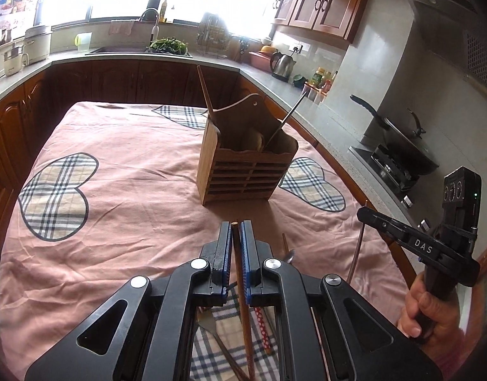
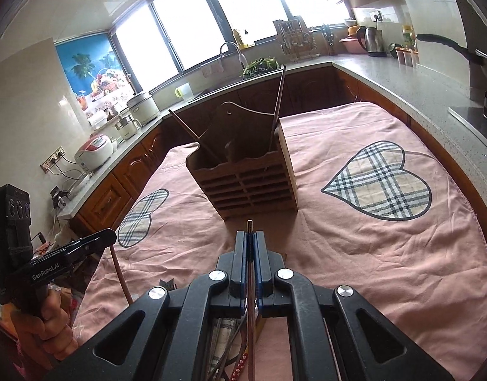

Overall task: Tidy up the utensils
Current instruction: 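Carry both held chopsticks to the wooden holder and insert them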

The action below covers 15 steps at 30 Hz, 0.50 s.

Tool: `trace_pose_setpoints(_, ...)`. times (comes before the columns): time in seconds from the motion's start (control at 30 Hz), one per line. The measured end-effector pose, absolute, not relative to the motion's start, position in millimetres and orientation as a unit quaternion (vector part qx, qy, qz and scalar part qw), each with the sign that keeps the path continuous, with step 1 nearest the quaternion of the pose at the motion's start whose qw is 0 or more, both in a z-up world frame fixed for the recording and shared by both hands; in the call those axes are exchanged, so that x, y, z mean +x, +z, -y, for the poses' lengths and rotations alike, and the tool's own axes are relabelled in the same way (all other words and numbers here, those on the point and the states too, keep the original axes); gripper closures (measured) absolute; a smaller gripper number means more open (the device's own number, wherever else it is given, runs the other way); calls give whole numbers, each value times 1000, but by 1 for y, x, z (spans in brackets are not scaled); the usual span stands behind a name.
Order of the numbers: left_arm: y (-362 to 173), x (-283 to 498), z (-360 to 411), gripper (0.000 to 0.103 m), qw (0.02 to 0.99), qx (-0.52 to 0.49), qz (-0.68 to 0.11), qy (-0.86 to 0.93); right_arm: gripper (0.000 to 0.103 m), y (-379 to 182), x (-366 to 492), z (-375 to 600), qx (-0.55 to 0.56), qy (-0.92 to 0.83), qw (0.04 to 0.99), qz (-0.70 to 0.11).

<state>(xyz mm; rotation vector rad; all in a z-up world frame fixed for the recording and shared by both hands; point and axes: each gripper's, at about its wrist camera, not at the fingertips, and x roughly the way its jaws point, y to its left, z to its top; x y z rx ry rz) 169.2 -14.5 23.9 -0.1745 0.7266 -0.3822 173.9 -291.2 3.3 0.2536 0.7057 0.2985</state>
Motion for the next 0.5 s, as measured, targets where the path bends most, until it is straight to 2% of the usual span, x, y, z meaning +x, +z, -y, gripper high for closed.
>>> trace_pose_setpoints(0.5,59,137,-17,99,938,-143,-264,-171,99,35,146,298,130,137,944,-272)
